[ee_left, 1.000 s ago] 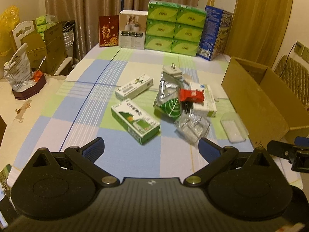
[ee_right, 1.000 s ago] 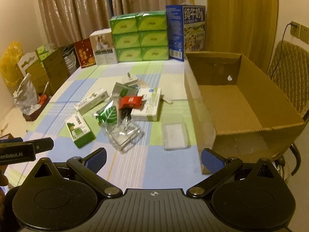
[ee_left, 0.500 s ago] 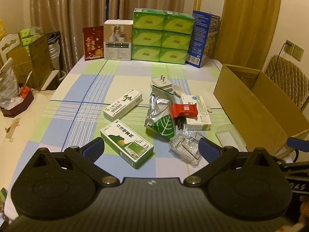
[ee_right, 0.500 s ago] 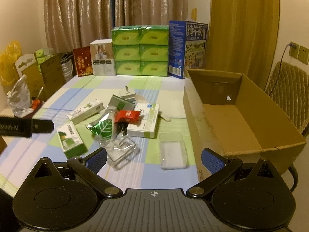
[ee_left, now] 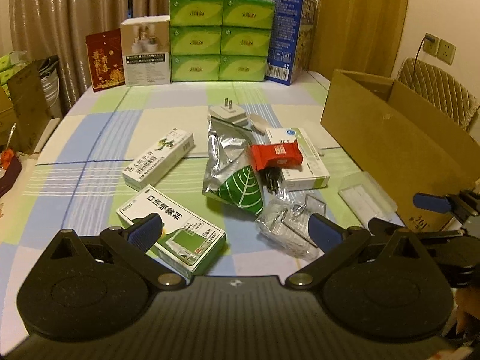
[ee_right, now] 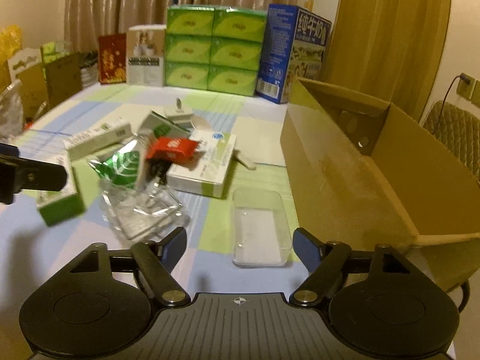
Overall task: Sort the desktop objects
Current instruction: 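Close the right gripper on the clear lidded plastic box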
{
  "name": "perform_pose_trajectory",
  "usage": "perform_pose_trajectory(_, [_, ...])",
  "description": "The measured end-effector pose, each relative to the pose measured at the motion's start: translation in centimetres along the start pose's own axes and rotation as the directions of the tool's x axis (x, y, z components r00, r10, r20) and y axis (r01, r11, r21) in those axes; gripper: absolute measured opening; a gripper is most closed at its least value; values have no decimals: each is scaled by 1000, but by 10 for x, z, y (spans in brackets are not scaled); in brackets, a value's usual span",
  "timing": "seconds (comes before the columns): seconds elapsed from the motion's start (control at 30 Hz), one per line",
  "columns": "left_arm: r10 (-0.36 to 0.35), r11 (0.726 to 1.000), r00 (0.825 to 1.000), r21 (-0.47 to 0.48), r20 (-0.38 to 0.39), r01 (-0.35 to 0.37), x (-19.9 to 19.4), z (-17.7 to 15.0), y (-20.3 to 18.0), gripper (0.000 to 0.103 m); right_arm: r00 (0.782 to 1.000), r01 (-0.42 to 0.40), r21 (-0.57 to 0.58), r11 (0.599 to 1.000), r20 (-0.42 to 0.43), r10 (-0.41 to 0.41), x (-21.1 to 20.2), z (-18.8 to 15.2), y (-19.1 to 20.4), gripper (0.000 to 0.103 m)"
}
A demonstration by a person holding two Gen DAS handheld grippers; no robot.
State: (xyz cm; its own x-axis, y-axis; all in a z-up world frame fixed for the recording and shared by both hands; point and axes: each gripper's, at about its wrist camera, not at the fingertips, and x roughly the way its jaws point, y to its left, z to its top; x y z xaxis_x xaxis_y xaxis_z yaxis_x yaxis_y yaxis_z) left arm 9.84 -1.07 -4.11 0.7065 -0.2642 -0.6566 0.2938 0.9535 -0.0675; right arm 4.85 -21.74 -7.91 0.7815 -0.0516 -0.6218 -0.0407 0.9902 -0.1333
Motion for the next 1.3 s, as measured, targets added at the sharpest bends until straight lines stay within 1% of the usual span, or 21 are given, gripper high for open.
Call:
perform_pose_trajectory(0.17, [-24, 999, 999, -33, -26, 23, 14, -5, 4, 102, 998, 63, 0, 998, -4, -63, 21, -5, 5, 73])
perform_pose_trajectory(0.33, [-33, 999, 999, -36, -22, 32, 21, -5, 6, 102, 995, 102, 25, 994, -15, -102, 34, -9, 7, 73])
perform_pose_trajectory(0.43, [-46, 997, 999, -57, -21, 45, 22, -4, 8, 102, 989, 145, 69, 987, -34, -142, 43, -11, 4, 73])
perform_pose_trajectory(0.53, [-60, 996, 998, -61, -19, 59, 21, -3, 8, 102, 986, 160, 131, 978, -59, -153, 49, -12, -4, 73])
perform_pose_trajectory(0.57, [-62, 996, 998, -59, -18, 61, 21, -3, 8, 102, 986, 160, 131, 978, -59, -153, 49, -12, -4, 73])
perform_pose_trajectory(0.6, [-62, 996, 998, -60, -17, 61, 21, -4, 8, 102, 989, 146, 163, 976, -60, -138, 51, -13, -8, 73])
perform_pose_trajectory(0.73, [-67, 996, 998, -67, -19, 66, 22, -4, 8, 102, 991, 126, 188, 974, -59, -116, 55, -14, -12, 73])
perform_pose_trajectory(0.77, [-69, 995, 997, -67, -19, 67, 22, -4, 8, 102, 992, 122, 194, 973, -64, -112, 56, -14, -12, 67])
perform_pose_trajectory(0.8, [-70, 996, 997, -65, -18, 69, 23, -4, 8, 102, 993, 107, 200, 974, -65, -96, 56, -14, -13, 55])
perform_pose_trajectory(0.9, [-68, 997, 998, -50, -18, 67, 24, -5, 6, 102, 996, 76, 189, 979, -62, -65, 53, -14, -10, 55])
perform_pose_trajectory(0.93, [-67, 997, 998, -39, -22, 66, 25, -5, 5, 102, 998, 21, 180, 983, -54, -12, 51, -15, -6, 55])
perform_pose_trajectory(0.97, [-67, 997, 997, -29, -23, 66, 26, -6, 4, 102, 999, -6, 176, 984, -51, 15, 50, -15, -4, 55])
perform_pose_trajectory(1.1, [-74, 997, 997, 32, -27, 75, 28, -8, -2, 102, 997, -44, 172, 984, -48, 53, 49, -15, -3, 55])
perform_pose_trajectory(1.23, [-64, 994, 997, 85, -38, 67, 31, -11, -8, 102, 988, -144, 151, 978, -36, 151, 47, -15, 3, 54])
perform_pose_trajectory(1.3, [-57, 993, 998, 101, -32, 60, 31, -10, -7, 102, 985, -161, 147, 976, -35, 167, 47, -15, 4, 54])
